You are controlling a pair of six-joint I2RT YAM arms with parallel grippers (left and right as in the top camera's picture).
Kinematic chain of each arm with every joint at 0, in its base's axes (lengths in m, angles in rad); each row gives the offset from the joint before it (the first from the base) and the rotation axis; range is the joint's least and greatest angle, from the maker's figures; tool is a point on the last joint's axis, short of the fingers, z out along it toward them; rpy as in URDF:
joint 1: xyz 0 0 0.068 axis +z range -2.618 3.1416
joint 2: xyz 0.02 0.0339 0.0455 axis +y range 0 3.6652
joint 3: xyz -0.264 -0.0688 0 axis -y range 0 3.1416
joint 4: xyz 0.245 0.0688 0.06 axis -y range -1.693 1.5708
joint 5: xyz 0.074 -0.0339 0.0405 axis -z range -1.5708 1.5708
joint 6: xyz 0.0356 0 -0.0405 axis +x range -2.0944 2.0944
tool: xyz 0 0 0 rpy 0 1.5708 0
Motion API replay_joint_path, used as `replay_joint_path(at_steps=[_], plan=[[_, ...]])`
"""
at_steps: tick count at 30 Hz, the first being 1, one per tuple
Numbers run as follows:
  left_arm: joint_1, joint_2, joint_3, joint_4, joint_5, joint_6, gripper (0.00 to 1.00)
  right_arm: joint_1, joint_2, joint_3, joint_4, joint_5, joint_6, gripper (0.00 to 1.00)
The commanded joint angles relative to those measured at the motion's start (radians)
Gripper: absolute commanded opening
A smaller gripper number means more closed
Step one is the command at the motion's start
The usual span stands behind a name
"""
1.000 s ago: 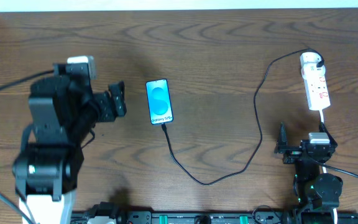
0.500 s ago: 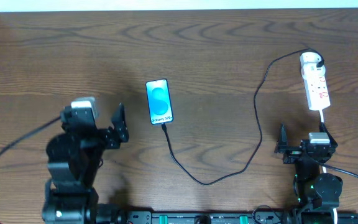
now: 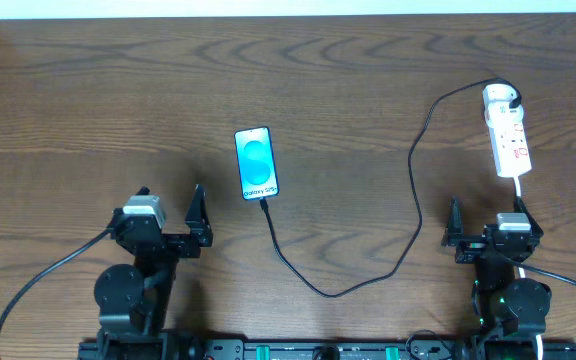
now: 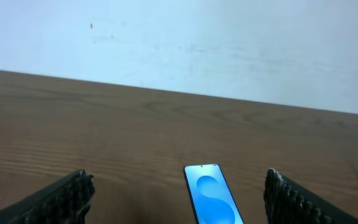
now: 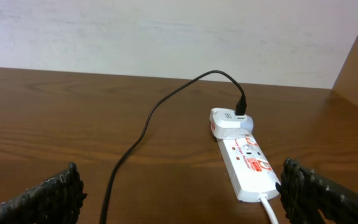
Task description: Plug charger to phone and switch on socket
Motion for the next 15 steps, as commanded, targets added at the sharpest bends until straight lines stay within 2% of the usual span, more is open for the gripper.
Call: replay_joint_path(at_steps=[1, 15], plan=[[0.005, -0.041, -0.048, 0.037, -0.007, 0.028, 0.89, -0.006, -0.001, -0.002, -0.004, 0.008, 0.009, 0.99], [0.005, -0.172, -0.157, 0.084, -0.01, 0.129, 0.89, -0.006, -0.001, -0.002, -0.004, 0.008, 0.009, 0.99]])
